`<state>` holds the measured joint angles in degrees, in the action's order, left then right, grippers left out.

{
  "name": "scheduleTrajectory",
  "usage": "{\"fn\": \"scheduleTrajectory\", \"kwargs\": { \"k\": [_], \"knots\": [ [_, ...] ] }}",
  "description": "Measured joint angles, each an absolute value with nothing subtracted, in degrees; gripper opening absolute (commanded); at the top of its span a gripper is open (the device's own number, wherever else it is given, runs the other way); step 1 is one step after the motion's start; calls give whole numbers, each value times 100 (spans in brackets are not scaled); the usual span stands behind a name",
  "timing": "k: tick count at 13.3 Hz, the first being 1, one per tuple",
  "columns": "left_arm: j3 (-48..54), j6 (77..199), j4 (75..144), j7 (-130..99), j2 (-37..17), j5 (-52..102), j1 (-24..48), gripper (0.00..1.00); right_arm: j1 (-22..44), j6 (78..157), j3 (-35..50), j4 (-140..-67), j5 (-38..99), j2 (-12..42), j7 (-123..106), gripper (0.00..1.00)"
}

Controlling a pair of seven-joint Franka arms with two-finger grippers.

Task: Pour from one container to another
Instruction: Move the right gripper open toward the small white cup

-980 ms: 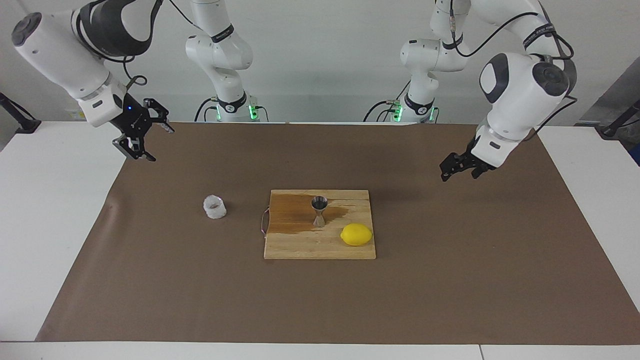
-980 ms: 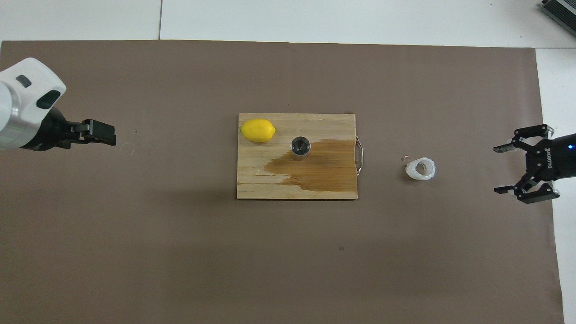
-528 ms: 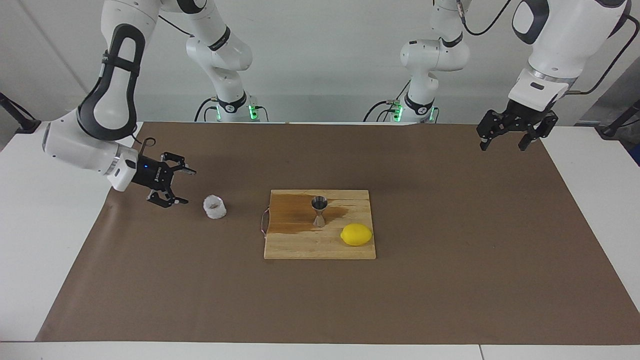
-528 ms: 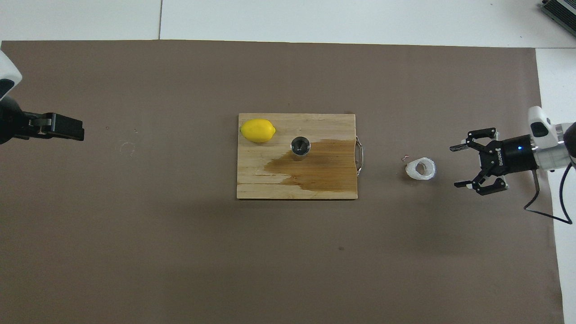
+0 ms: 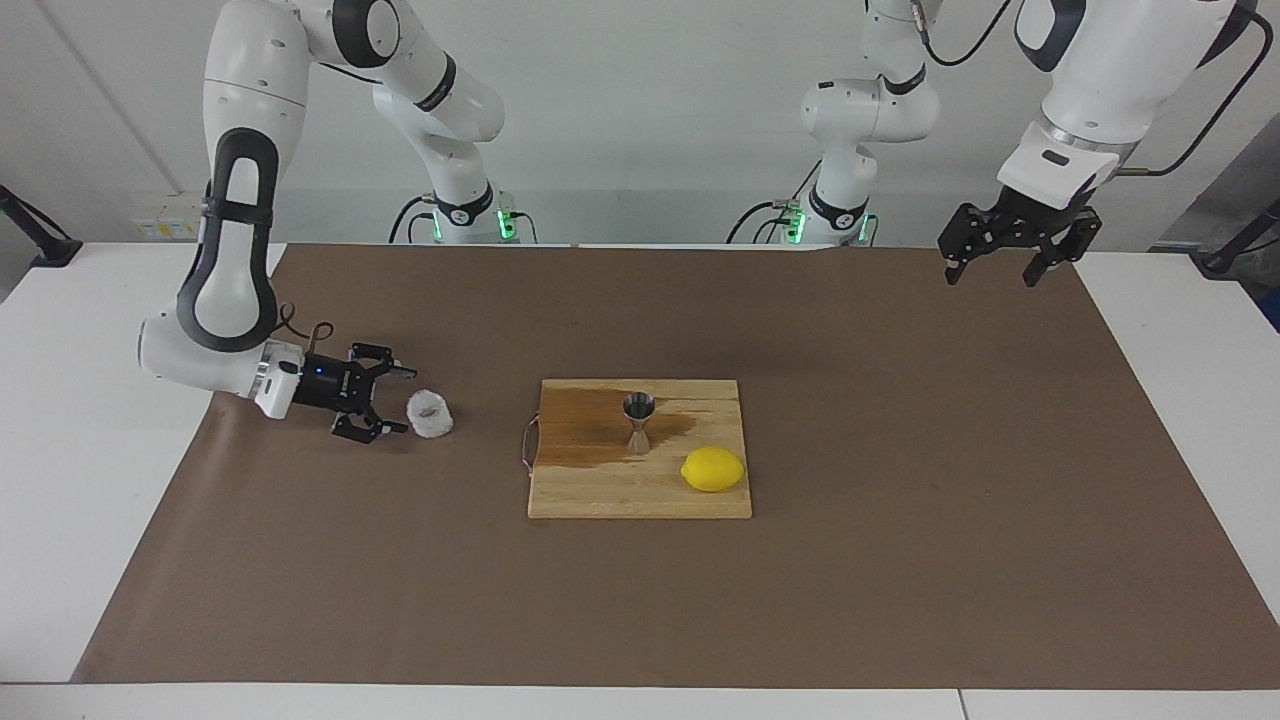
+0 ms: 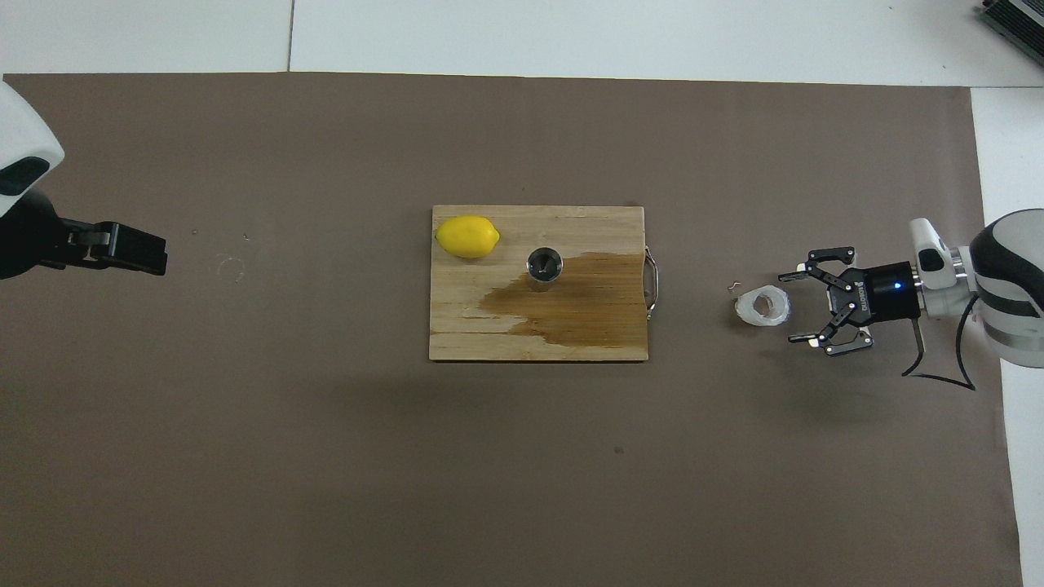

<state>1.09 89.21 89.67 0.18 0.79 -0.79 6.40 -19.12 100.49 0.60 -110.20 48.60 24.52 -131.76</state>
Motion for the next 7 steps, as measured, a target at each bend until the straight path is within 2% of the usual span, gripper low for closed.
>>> {"fn": "scheduleTrajectory", "kwargs": {
  "k": [4, 7],
  "knots": [
    [545, 8871, 8982, 230, 79, -79, 96, 100, -1840, 10396, 106, -11193, 5297, 2488, -13394, 100],
    [650, 8856, 9007, 231, 79, -79, 53, 100, -1757, 10502, 110, -11353, 5340, 2536, -13544, 100]
  ]
}}
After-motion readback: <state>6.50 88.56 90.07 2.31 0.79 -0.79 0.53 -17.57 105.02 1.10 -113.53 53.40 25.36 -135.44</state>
